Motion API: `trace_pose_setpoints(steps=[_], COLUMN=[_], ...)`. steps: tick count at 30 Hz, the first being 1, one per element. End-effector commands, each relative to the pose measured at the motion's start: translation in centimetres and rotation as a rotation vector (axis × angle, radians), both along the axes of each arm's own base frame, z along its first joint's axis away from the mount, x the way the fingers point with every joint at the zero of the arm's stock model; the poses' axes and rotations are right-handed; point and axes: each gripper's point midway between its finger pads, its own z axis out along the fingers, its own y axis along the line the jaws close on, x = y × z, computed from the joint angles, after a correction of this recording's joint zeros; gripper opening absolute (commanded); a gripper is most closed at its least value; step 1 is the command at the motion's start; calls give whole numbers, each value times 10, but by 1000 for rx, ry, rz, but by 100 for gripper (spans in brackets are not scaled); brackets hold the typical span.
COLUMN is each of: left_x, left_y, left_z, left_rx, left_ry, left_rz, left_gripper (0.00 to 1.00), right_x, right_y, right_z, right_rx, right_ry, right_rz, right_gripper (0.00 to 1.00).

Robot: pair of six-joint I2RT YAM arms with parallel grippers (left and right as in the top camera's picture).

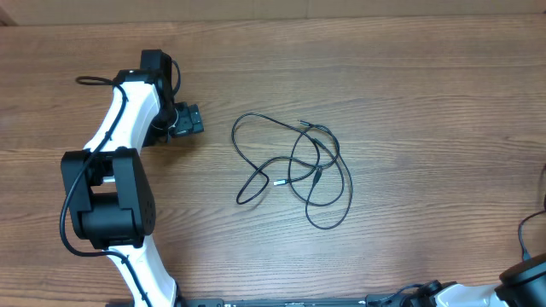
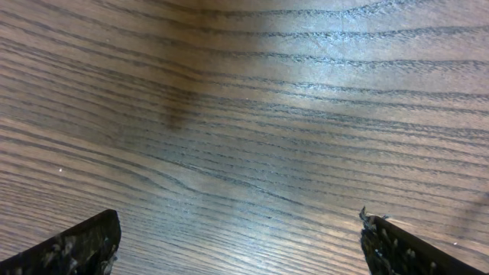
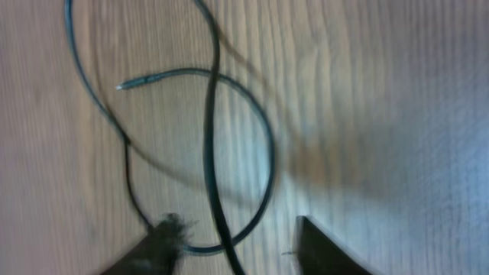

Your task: Untangle cables

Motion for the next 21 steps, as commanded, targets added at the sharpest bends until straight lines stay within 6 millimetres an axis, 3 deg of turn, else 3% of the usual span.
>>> trace_pose_setpoints(steps=[1, 5, 9, 15, 16, 18, 19, 21], left_x=[0, 0, 0, 0, 0, 0, 0, 0], left_y=[2, 2, 2, 2, 2, 2, 2, 2], left_z=[-2, -2, -2, -2, -2, -2, -2, -2], left_rx=[8, 8, 8, 8, 9, 8, 8, 8], left_ry=[0, 0, 0, 0, 0, 0, 0, 0], left_rz=[13, 13, 13, 13, 13, 13, 13, 13], left_gripper=[100, 100, 100, 100, 100, 99, 100, 99], right_x=[14, 24, 21, 18, 20, 27, 33, 39], right_y=[3, 17, 25, 31, 40, 59, 78, 96], right_z=[8, 11, 21, 74, 94, 113, 126, 135], right_rx=[25, 55, 59, -69, -113, -138, -150, -151], right_ry=[-76, -120, -120, -167, -193, -242, -280, -309], right_rz=[43, 135, 142, 170, 219, 318, 399, 472], right_gripper=[61, 65, 71, 73, 73, 73, 73, 74])
